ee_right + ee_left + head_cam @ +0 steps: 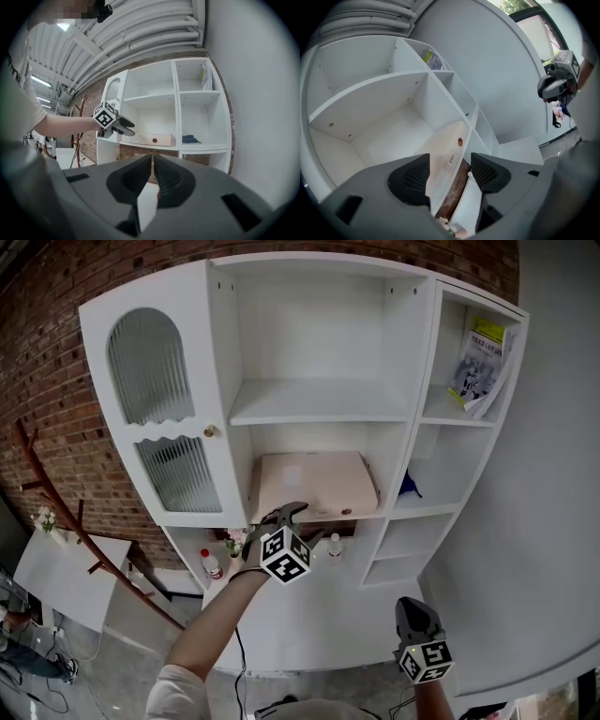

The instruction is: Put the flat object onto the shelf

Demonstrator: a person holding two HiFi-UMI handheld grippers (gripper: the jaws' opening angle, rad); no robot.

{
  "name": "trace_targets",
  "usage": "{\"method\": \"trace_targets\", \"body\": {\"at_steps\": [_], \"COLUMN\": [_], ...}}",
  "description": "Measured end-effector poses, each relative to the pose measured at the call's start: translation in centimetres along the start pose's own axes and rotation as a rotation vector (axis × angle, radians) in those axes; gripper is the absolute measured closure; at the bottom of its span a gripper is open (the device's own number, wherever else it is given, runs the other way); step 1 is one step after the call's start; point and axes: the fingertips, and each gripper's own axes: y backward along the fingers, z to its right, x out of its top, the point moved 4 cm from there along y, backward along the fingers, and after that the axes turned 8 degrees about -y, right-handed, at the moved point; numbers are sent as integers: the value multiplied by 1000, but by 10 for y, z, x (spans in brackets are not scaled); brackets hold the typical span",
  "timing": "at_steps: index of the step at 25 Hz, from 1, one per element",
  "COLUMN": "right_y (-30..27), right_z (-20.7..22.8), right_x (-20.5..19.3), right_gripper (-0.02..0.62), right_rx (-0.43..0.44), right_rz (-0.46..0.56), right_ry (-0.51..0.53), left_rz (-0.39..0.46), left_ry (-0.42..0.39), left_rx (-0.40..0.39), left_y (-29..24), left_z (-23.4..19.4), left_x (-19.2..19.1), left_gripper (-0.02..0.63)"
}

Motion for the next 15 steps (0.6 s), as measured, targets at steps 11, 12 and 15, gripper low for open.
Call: {"method": "trace_targets", "body": {"at_steps": [11, 12, 15], "right_y": [2, 3, 3], "right_z": [-5, -5, -4], "right_x": [2, 2, 2], "right_gripper": [560, 560, 560], "right_rx": [25, 25, 27], "right_rz": [5, 6, 6], "right_ry": [28, 30, 35], "left_rz": [69, 74, 91], "left_ry": [197, 212, 265], "left_rx": [87, 99, 141], "left_y": [58, 64, 82], "left_z": [23, 25, 31], "left_x": [-18, -19, -25], "left_gripper": [416, 425, 462]}}
